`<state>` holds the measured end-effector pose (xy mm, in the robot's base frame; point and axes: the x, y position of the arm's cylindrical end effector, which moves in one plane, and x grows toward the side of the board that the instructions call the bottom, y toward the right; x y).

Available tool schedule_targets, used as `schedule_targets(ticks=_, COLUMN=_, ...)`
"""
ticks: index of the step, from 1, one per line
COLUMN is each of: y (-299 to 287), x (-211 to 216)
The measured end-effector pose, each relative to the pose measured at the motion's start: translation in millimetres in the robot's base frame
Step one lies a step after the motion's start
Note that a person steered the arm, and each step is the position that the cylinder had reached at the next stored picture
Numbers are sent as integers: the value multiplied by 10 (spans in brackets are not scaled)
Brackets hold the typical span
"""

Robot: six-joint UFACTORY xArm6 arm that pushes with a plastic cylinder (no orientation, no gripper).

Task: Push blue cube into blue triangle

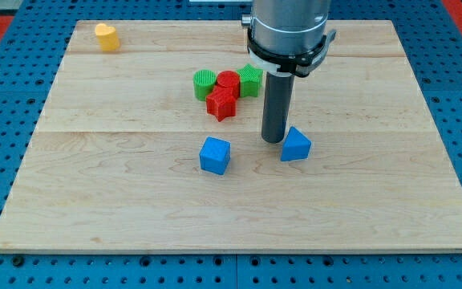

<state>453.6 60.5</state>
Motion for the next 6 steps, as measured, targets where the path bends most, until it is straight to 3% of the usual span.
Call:
schedule_targets(ticks=1, y=321, x=360)
schedule_targets(ticks=2, y=257, x=682)
schedule_targets(ticks=3, y=-474, x=1056)
schedule_targets(ticks=4, y=-1603, x=959)
schedule_targets(ticks=5, y=-1973, x=359)
schedule_targets(ticks=6, y=-1302, x=273)
